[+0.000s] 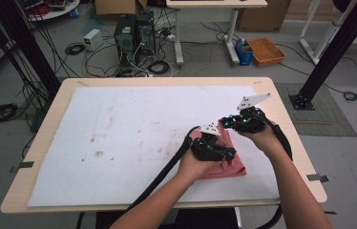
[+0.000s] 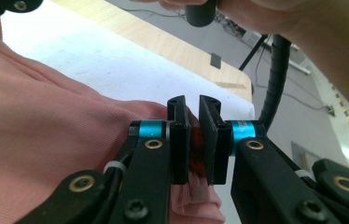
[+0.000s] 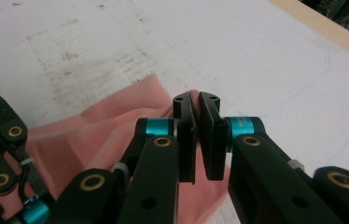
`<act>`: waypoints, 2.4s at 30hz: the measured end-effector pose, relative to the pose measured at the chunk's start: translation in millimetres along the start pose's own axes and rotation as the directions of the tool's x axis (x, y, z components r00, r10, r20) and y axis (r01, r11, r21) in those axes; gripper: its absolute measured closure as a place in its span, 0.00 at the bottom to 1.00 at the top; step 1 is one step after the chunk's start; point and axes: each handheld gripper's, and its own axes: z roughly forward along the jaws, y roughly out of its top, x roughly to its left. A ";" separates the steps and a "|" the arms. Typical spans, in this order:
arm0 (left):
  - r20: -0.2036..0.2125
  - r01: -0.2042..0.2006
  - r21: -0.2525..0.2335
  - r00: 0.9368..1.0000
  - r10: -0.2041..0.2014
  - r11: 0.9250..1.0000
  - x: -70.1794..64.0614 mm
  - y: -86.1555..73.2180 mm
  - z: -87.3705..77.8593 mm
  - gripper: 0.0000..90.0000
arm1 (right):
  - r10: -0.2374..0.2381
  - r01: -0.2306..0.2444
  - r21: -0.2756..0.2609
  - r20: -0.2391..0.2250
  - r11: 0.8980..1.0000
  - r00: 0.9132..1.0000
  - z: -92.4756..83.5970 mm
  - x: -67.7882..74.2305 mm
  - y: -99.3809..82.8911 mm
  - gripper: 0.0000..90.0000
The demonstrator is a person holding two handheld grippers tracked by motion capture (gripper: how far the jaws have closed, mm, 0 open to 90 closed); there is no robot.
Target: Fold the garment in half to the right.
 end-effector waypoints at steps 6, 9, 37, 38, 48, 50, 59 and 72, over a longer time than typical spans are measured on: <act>-0.034 0.002 -0.025 0.999 -0.003 1.000 2.9 0.0 -22.7 0.60 | 0.088 -0.085 -0.051 0.048 0.995 0.995 -6.4 -9.6 -8.8 0.63; -0.087 0.000 -0.038 0.996 -0.003 0.999 6.8 -2.8 -45.6 0.54 | 0.087 -0.085 -0.047 0.042 0.995 0.995 -3.2 -7.6 -4.5 0.58; -0.420 -0.007 -0.089 0.907 -0.031 0.996 14.3 -120.3 -222.1 0.36 | 0.033 -0.034 0.067 0.005 0.997 0.999 74.1 38.2 7.8 0.45; -0.432 0.003 -0.091 0.901 -0.042 0.996 17.9 -122.6 -224.4 0.35 | 0.042 -0.043 0.060 0.022 0.997 0.999 67.9 38.3 3.6 0.45; -0.419 0.003 -0.080 0.907 -0.036 0.997 23.0 -120.8 -215.0 0.34 | 0.139 -0.150 0.070 0.138 0.986 0.981 57.3 22.2 -51.9 0.54; -0.415 0.007 -0.076 0.909 -0.038 0.997 23.8 -120.5 -212.9 0.34 | 0.138 -0.147 0.056 0.141 0.988 0.980 55.4 20.2 -52.1 0.54; -0.420 0.009 -0.080 0.907 -0.042 0.997 25.7 -121.4 -216.3 0.34 | 0.158 -0.156 -0.025 0.152 0.987 0.976 29.6 19.4 -51.2 0.49; -0.429 0.001 -0.104 0.902 -0.046 0.995 27.5 -119.0 -224.5 0.34 | 0.102 -0.104 0.017 0.070 0.994 0.992 -13.3 68.6 -80.6 0.58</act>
